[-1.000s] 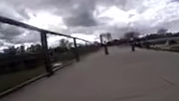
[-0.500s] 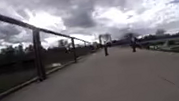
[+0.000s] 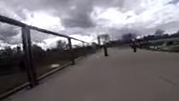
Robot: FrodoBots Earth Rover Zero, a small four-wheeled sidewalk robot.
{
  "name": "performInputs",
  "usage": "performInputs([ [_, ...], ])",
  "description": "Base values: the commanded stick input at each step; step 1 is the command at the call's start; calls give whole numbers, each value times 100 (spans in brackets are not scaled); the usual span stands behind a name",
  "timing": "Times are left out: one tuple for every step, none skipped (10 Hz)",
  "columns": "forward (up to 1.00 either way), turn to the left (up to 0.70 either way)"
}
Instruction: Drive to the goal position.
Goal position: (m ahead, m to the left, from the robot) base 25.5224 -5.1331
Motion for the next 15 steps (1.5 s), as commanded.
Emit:
performInputs([
  [96,0],
  [100,0],
  [100,0],
  [100,0],
  [100,0],
  [100,0],
  [100,0],
  [100,0],
  [100,0],
  [100,0],
  [100,-1],
  [100,-7],
  [100,-10],
  [100,-11],
  [100,-12],
])
